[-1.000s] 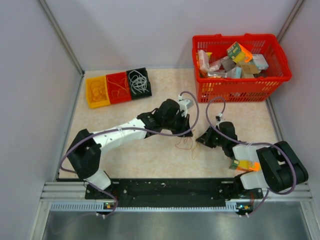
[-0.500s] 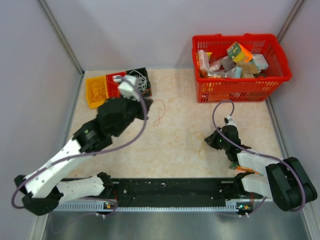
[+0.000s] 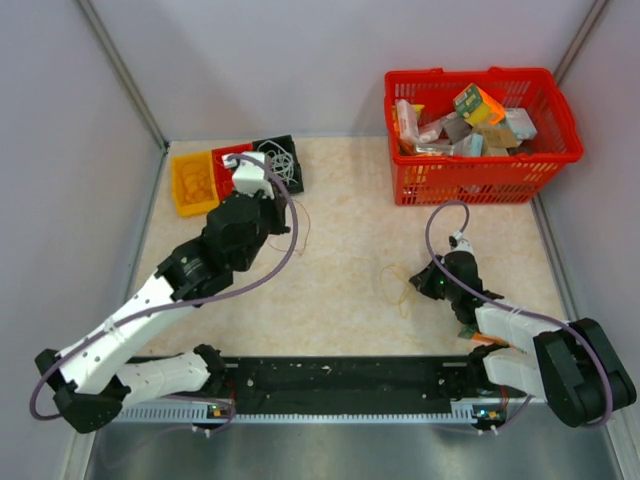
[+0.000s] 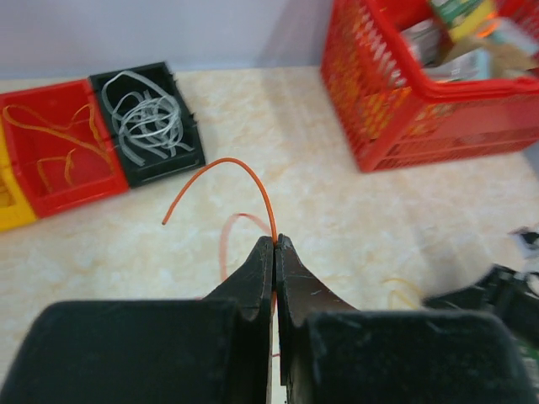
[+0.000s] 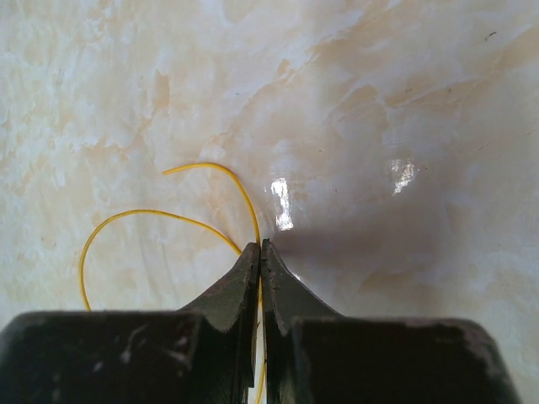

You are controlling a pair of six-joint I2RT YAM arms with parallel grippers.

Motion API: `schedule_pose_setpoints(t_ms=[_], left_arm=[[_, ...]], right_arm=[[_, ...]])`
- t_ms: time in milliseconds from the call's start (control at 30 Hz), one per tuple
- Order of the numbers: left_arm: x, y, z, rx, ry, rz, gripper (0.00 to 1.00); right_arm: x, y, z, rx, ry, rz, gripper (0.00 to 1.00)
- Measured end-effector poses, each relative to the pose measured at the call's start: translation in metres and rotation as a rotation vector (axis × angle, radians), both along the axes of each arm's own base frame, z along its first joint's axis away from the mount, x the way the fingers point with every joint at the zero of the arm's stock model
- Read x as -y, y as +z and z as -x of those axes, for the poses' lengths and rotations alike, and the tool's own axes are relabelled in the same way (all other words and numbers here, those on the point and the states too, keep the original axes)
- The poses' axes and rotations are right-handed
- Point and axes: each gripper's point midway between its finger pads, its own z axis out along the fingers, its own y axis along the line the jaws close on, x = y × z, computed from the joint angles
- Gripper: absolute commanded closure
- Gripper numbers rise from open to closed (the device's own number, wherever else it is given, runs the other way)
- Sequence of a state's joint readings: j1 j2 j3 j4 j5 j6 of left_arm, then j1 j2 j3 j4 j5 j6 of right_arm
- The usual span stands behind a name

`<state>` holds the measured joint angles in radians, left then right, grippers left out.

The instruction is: Untangle the cables

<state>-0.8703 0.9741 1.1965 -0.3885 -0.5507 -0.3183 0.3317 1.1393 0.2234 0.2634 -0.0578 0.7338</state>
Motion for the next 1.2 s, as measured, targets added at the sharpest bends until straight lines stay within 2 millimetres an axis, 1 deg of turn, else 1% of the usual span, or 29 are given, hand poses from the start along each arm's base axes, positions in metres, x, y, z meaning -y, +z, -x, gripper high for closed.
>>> schedule_pose_setpoints(t_ms=[67, 100, 167, 233, 333, 533, 633, 733, 800, 900, 967, 1033, 1133, 1200], left_arm=[[-0.002, -0.020, -0.015, -0.055, 0.034, -0.040, 1.00], [-0.007, -0.031, -0.024, -0.091, 0.057, -0.046, 1.00], [-0.026, -0.049, -0.046, -0.155, 0.131, -0.033, 1.00], [-0.053, -0.064, -0.068, -0.211, 0.227, 0.001, 1.00], [-0.086, -0.078, -0.092, -0.264, 0.330, 0.074, 1.00], [-0.138, -0.092, -0.141, -0.297, 0.461, 0.242, 1.00], [-0.163, -0.095, -0.166, -0.304, 0.531, 0.291, 1.00], [-0.183, -0.091, -0.193, -0.292, 0.562, 0.365, 1.00], [-0.204, -0.089, -0.211, -0.279, 0.588, 0.428, 1.00], [-0.229, -0.088, -0.237, -0.275, 0.587, 0.513, 1.00], [-0.243, -0.089, -0.254, -0.273, 0.571, 0.566, 1.00], [-0.251, -0.089, -0.262, -0.274, 0.561, 0.593, 1.00], [-0.248, -0.088, -0.266, -0.281, 0.533, 0.616, 1.00], [-0.245, -0.079, -0.267, -0.269, 0.513, 0.622, 1.00]], right_arm=[[-0.001, 0.001, 0.000, 0.000, 0.003, -0.003, 1.00], [-0.001, 0.001, 0.001, 0.000, 0.005, -0.003, 1.00], [-0.001, 0.001, 0.001, 0.001, 0.007, -0.005, 1.00], [-0.002, 0.001, 0.001, 0.000, 0.009, -0.007, 1.00], [-0.002, 0.001, 0.001, 0.000, 0.013, -0.010, 1.00], [-0.003, 0.001, 0.002, -0.001, 0.015, -0.012, 1.00], [-0.003, 0.001, 0.002, -0.002, 0.016, -0.012, 1.00], [-0.004, 0.000, 0.003, -0.007, 0.021, -0.015, 1.00], [-0.005, 0.000, 0.004, -0.010, 0.026, -0.018, 1.00], [-0.006, 0.000, 0.004, -0.010, 0.030, -0.022, 1.00], [-0.006, 0.000, 0.004, -0.011, 0.033, -0.024, 1.00], [-0.006, 0.000, 0.004, -0.011, 0.033, -0.024, 1.00], [-0.007, -0.002, 0.003, -0.014, 0.034, -0.026, 1.00], [-0.008, -0.002, 0.002, -0.011, 0.037, -0.031, 1.00]])
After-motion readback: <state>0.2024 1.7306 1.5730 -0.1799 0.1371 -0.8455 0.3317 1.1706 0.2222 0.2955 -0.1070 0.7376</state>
